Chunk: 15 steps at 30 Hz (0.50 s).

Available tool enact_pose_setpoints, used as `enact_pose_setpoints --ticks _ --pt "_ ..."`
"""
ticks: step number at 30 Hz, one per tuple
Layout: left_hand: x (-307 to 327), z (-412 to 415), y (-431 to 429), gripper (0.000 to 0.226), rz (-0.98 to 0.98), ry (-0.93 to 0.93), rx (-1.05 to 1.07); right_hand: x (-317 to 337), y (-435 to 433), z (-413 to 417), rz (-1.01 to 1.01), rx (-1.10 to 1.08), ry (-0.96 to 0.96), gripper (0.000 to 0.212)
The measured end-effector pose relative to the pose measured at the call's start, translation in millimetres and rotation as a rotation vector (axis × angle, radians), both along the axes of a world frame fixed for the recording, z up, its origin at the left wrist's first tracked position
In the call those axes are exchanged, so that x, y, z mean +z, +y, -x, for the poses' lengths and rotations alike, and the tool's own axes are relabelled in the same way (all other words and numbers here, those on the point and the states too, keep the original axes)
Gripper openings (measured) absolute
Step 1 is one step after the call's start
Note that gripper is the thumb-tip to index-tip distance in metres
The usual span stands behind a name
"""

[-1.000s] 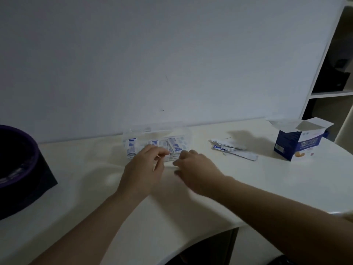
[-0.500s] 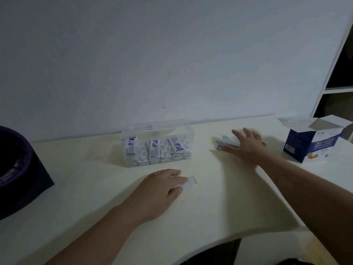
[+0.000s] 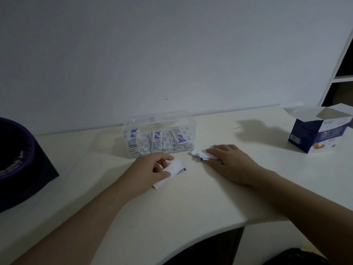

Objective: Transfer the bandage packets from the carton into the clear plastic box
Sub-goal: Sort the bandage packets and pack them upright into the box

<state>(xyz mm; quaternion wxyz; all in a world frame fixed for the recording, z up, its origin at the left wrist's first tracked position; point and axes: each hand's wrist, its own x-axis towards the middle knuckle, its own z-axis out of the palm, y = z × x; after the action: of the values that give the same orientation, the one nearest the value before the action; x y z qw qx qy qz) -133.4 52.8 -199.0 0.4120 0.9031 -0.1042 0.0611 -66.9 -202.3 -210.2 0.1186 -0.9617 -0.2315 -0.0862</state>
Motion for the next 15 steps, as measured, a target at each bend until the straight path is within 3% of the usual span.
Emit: enact_pose_setpoints --ticks 3,5,8,11,13,15 --pt "6 2 5 0.031 0.132 0.101 0.055 -3 8 16 -0.097 -0.04 -0.074 0.032" --pt "15 4 9 0.026 0.117 0.024 0.108 -4 11 19 -0.16 -0.045 -0.118 0.025" --pt "25 6 15 0.026 -0.238 -0.258 0.106 -2 11 23 -0.296 -0.029 -0.104 0.021" --pt "23 12 12 0.009 -0.51 -0.103 -0.01 1 10 29 -0.415 -0.005 -0.064 0.018" --pt "17 13 8 0.016 -0.555 -0.002 -0.044 3 9 32 -0.474 -0.017 -0.047 0.016" --pt "16 16 5 0.022 -0.503 -0.022 -0.052 7 7 36 -0.592 -0.053 -0.032 0.017"
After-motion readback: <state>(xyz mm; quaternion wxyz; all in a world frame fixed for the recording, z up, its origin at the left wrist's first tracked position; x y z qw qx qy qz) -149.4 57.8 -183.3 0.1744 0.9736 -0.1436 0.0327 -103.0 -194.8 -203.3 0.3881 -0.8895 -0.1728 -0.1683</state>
